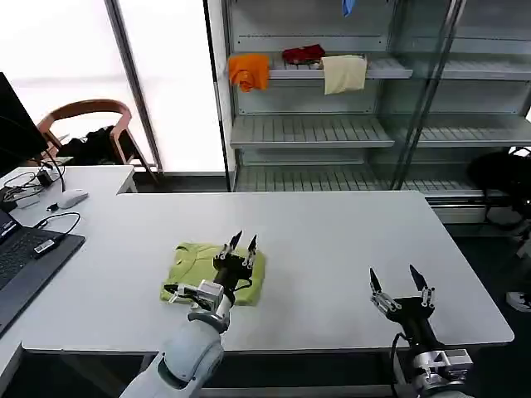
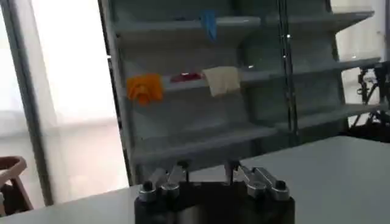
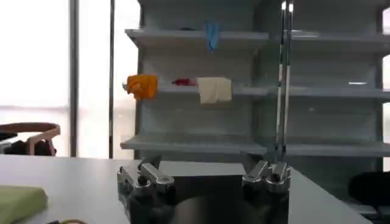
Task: Fold and organize the clothes.
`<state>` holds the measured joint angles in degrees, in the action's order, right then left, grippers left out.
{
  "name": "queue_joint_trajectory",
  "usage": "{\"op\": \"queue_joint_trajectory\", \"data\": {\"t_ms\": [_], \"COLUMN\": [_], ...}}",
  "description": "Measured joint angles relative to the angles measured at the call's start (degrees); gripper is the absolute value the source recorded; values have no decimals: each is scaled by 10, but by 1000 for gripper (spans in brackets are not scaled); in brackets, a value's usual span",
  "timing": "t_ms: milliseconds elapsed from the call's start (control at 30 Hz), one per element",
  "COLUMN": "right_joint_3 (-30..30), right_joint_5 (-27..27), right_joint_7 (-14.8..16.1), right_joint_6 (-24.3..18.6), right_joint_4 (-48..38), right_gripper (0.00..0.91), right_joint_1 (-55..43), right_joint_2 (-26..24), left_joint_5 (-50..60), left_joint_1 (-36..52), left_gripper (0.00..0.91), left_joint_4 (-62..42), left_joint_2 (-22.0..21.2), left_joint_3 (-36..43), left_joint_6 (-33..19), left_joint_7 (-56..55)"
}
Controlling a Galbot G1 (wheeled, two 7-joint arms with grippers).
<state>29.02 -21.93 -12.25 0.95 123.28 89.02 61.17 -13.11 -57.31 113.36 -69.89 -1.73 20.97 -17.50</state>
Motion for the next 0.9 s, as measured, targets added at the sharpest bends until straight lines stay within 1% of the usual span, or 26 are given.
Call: {"op": "queue_joint_trajectory", "data": {"t_ms": [200, 333, 467, 567, 700, 800, 833, 867, 900], "right_joint_3": [-65, -125, -194, -241, -295, -321, -328, -334, -340], "right_joint_5": [14, 7, -24, -50, -85, -106, -111, -116, -121], "right_joint_7": [-6, -19, -50, -78, -113, -135, -141, -147, -153], "right_joint_6": [49, 99, 163, 200, 237, 257, 262, 267, 272], "right_joint_4": [-19, -41, -73, -96, -125, -145, -151, -157, -164], "right_gripper": [907, 907, 907, 907, 907, 907, 887, 836, 766], "right_joint_1": [-67, -131, -205, -252, -304, -332, -339, -345, -350], "right_joint_2": [23, 44, 70, 89, 113, 131, 137, 142, 147], "left_joint_5": [6, 24, 29, 26, 20, 20, 20, 22, 23], "left_joint_1": [9, -16, -61, -101, -150, -179, -187, -195, -202], "left_gripper": [907, 907, 907, 907, 907, 907, 907, 907, 907], "left_joint_4": [43, 72, 102, 122, 138, 151, 154, 156, 158], "left_joint_2": [1, 16, 32, 37, 38, 36, 35, 34, 33], "left_joint_3": [-14, -50, -104, -149, -198, -222, -226, -232, -238], "left_joint_6": [1, -6, -16, -24, -29, -34, -35, -36, -37], "left_joint_7": [-9, 13, 41, 66, 88, 103, 107, 110, 114]}}
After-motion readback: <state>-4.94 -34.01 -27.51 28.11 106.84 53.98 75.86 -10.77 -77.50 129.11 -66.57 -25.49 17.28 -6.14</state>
